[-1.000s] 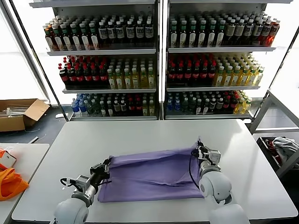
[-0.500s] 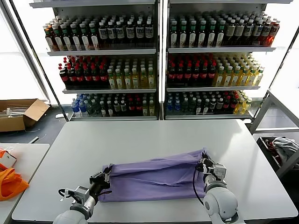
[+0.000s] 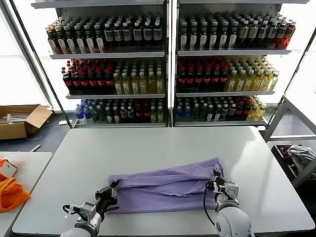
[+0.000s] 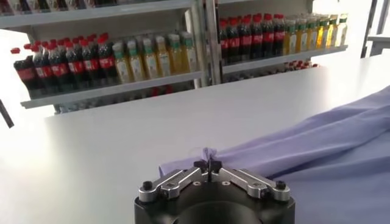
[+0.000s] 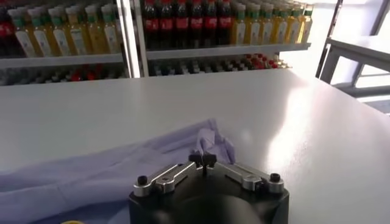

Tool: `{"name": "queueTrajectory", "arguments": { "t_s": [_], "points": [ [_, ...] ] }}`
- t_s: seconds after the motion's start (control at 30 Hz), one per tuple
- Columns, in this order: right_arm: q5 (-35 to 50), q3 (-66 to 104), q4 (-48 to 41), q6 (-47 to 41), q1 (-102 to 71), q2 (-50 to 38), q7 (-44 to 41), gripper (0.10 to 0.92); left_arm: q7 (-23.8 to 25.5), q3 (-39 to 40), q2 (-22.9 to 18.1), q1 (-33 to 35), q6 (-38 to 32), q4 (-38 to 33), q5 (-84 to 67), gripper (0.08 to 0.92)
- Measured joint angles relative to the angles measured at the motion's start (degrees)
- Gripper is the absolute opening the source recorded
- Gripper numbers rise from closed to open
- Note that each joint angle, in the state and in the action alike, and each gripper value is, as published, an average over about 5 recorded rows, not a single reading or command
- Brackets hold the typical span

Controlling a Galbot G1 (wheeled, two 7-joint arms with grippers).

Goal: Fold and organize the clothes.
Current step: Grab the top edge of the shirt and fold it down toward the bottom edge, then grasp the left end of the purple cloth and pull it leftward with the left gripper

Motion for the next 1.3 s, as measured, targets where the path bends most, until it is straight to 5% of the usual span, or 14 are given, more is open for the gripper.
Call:
{"name": "queueTrajectory", "arguments": {
  "t_s": [0.23, 0.87, 1.07, 1.3],
  "points": [
    [-0.97, 0.03, 0.65, 0.05, -1.44, 0.22, 0.15, 0.131, -0.69, 0.17, -0.92, -0.02, -0.29, -0.08, 1.60, 0.257],
    [-1.15, 3.77, 5.58, -0.21, -4.37, -2.07, 0.60, 0.668, -5.34, 0.73, -7.45, 2.90, 0.96, -6.23, 8.42, 0.789],
    [0.65, 5.83, 8.20, -0.16, -4.94, -2.80, 1.23, 0.807, -7.47, 1.67, -10.51, 3.43, 1.47, -7.08, 9.04, 0.822],
    [2.04, 6.82, 9.46, -0.02, -4.91, -3.39, 1.62, 0.823, -9.29, 2.05, -12.72, 3.64, 2.58, -7.15, 8.32, 0.823]
  ]
}}
